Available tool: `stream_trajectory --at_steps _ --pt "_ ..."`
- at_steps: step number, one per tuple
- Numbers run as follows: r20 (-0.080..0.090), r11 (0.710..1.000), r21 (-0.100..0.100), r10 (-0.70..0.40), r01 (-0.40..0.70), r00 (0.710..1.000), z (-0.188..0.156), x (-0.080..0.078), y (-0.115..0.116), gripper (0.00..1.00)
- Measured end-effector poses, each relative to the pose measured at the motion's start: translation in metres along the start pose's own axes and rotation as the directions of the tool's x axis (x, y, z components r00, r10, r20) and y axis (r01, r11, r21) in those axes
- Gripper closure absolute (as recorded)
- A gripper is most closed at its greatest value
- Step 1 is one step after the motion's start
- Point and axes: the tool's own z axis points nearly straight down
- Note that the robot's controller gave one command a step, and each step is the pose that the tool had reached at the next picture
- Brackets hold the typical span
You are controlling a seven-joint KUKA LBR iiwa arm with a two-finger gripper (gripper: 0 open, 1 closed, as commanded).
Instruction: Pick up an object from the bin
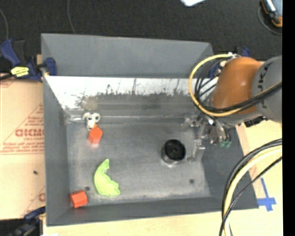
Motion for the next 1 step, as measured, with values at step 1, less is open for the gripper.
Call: stream_trajectory --at_steps 1 --pt "0.001 0.963 0.002 -0.269 0.269 0.963 0.0444 -0.0128 -0.0041 0.0"
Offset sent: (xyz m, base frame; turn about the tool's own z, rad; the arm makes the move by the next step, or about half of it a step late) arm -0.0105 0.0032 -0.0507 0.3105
